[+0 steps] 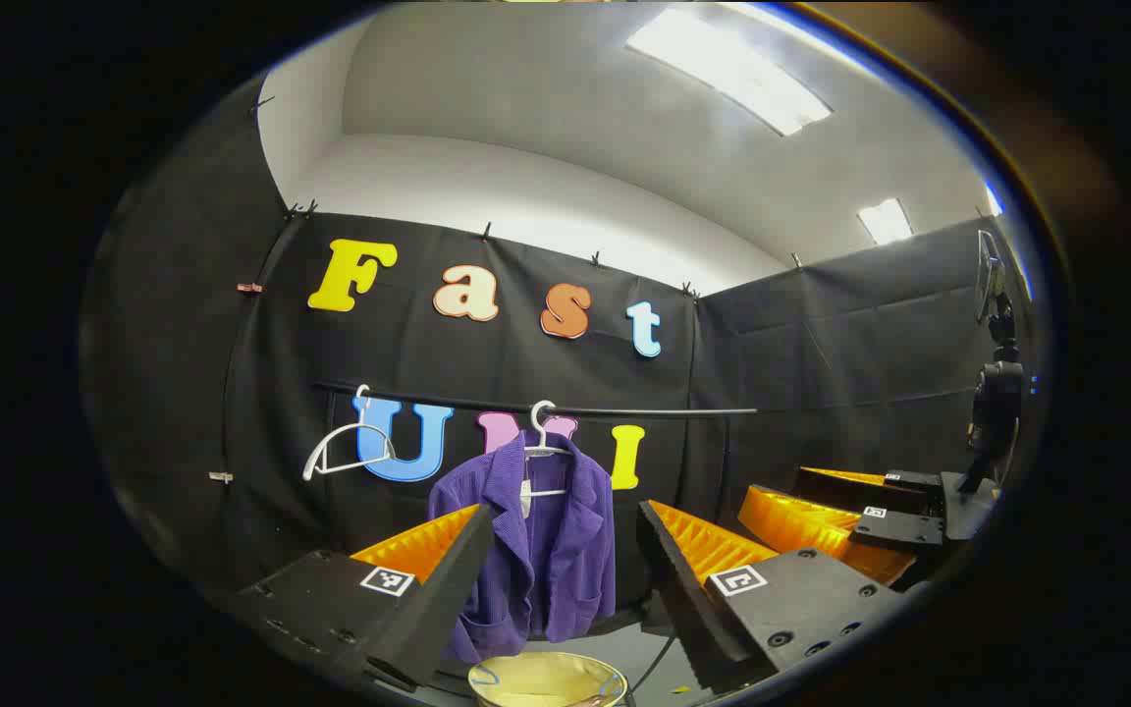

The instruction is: Grasp the clothes on the hanger with both hands and then place them into the laundry hamper below.

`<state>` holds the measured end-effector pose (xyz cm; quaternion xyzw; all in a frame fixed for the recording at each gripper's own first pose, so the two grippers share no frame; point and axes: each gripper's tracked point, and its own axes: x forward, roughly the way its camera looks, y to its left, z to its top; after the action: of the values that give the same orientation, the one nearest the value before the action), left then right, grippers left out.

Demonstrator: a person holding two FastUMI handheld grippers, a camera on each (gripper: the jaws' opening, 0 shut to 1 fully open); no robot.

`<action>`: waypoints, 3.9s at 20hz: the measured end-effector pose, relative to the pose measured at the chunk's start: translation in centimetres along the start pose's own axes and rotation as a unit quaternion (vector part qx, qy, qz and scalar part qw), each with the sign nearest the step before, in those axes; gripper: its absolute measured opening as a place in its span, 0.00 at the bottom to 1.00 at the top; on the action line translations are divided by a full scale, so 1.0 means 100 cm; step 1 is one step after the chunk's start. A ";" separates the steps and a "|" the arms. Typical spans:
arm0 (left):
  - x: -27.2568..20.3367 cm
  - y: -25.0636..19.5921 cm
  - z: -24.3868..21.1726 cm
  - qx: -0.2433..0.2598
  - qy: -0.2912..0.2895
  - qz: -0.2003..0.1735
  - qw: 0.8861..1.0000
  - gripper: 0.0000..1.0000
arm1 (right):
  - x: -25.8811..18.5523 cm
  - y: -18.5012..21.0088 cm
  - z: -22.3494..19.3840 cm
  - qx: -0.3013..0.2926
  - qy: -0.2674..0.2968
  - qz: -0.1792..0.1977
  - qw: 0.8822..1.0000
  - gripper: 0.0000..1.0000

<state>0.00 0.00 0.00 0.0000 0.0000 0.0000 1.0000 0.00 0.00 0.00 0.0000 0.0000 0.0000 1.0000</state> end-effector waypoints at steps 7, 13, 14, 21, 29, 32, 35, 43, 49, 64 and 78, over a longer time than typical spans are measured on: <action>-0.004 -0.001 0.000 0.004 0.000 -0.004 1.000 0.94 | -0.002 0.007 0.000 -0.007 0.000 0.001 1.000 0.97; -0.004 0.002 0.000 0.001 -0.005 0.001 1.000 0.94 | -0.004 0.015 0.002 -0.013 -0.002 0.001 1.000 0.97; -0.004 0.002 0.001 0.003 -0.007 0.002 1.000 0.94 | -0.004 0.016 0.002 -0.014 -0.003 0.001 1.000 0.97; -0.007 0.002 0.001 -0.002 -0.010 -0.004 1.000 0.95 | -0.005 0.027 0.004 -0.019 -0.005 -0.002 1.000 0.97; -0.016 0.016 -0.002 -0.017 -0.003 -0.021 1.000 0.95 | -0.012 0.045 0.000 -0.026 -0.003 -0.018 0.999 0.97; -0.024 0.020 -0.002 -0.022 -0.004 -0.033 0.999 0.95 | -0.016 0.048 -0.004 -0.035 0.001 -0.033 0.999 0.97; -0.035 0.018 0.000 -0.027 -0.014 -0.052 0.998 0.94 | -0.021 0.054 -0.007 -0.039 0.002 -0.041 0.998 0.97; -0.018 0.028 -0.022 -0.028 -0.001 -0.064 0.998 0.95 | 0.002 0.058 -0.025 -0.044 0.012 -0.040 0.998 0.97; 0.042 0.044 -0.032 -0.038 -0.009 -0.046 0.998 0.95 | 0.064 0.035 -0.050 -0.036 0.017 -0.032 0.999 0.97; 0.258 0.072 -0.151 -0.033 0.069 0.101 0.992 0.95 | 0.284 -0.073 -0.172 0.006 0.089 0.038 0.995 0.97; 0.318 0.111 -0.222 -0.043 0.122 0.196 0.972 0.95 | 0.363 -0.065 -0.270 0.092 0.177 0.102 0.975 0.98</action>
<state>31.78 11.13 -22.23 -0.0431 0.1220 0.1957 0.9721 36.27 -6.54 -26.98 0.0919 0.1773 0.1018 0.9746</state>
